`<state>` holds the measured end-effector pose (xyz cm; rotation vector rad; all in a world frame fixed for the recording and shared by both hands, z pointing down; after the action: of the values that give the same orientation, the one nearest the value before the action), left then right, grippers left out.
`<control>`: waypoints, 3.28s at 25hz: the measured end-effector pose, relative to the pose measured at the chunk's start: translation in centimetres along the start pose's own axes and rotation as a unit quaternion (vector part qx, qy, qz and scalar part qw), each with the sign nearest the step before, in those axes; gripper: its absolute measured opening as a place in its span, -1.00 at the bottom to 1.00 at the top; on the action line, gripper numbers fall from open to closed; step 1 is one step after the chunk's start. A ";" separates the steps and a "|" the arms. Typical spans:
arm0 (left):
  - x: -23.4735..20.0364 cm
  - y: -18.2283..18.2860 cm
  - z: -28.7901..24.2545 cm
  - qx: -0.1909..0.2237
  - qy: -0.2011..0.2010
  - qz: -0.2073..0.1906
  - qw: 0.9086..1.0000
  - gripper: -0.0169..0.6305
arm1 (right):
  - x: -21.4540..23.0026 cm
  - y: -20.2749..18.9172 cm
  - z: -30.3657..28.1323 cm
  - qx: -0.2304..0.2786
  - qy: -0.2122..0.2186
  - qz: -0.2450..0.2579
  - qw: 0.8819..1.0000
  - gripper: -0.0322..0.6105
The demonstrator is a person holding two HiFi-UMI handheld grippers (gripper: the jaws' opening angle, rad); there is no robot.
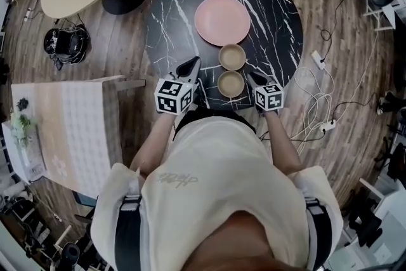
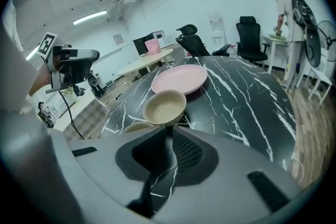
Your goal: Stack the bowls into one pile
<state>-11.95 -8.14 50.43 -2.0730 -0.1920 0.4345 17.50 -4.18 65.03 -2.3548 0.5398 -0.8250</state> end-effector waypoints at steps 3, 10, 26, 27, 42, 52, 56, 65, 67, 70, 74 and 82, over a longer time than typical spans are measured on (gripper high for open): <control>-0.2 -0.4 0.2 -0.005 -0.001 -0.002 1.000 -0.89 | -0.3 -1.0 -0.5 -0.004 0.004 -0.017 1.000 -0.74; -1.0 -1.1 0.0 -0.019 0.000 -0.002 1.000 -0.88 | -0.6 -1.9 -1.5 -0.003 0.016 -0.046 0.999 -0.72; -1.5 -1.5 -0.1 -0.033 0.000 -0.009 0.999 -0.89 | -0.6 -4.6 -4.0 -0.031 0.029 -0.084 0.995 -0.77; -1.6 -1.5 -0.1 -0.034 0.001 -0.009 0.999 -0.89 | -0.7 -4.6 -4.2 -0.032 0.029 -0.083 0.996 -0.77; -1.0 -2.3 0.1 -0.030 0.004 -0.006 1.000 -0.88 | -1.6 -4.5 -4.6 -0.066 0.040 -0.029 0.997 -0.82; 0.5 -1.9 0.2 -0.016 -0.002 -0.012 1.000 -0.88 | -1.0 -3.7 -1.9 -0.067 0.034 0.006 0.997 -0.83; 1.9 -2.0 0.4 -0.011 -0.011 -0.015 1.000 -0.88 | 0.0 -4.5 0.5 -0.069 0.020 0.005 0.997 -0.83; 2.3 -0.5 1.6 0.002 -0.003 -0.024 1.000 -0.89 | 0.8 -3.3 2.3 -0.054 0.013 0.006 0.998 -0.83; 2.2 -0.2 1.8 0.006 0.000 -0.027 1.000 -0.89 | 1.1 -2.7 2.3 -0.048 0.012 0.010 0.999 -0.83; 2.0 -0.1 2.1 0.008 0.007 -0.023 1.000 -0.89 | 1.1 -2.0 2.5 -0.044 0.012 0.014 0.999 -0.83; 1.6 0.0 2.3 0.009 0.014 -0.017 1.000 -0.88 | 1.1 -0.1 2.6 -0.036 0.014 0.028 0.999 -0.83; 1.1 0.5 2.8 0.020 0.026 -0.010 0.999 -0.89 | 1.8 3.6 2.7 -0.019 0.014 0.053 0.998 -0.83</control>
<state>-12.07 -5.81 48.42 -2.0382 -0.1720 0.3685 19.99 -6.84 61.80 -2.3297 0.6924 -0.8061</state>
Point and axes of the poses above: the fingertips, and each gripper's own axes: z backward along the fingers, x to its right, y out of its top, the point moved 8 cm from there along z, backward along the fingers, and after that the axes turned 14 degrees about y, right-handed, at the moved point
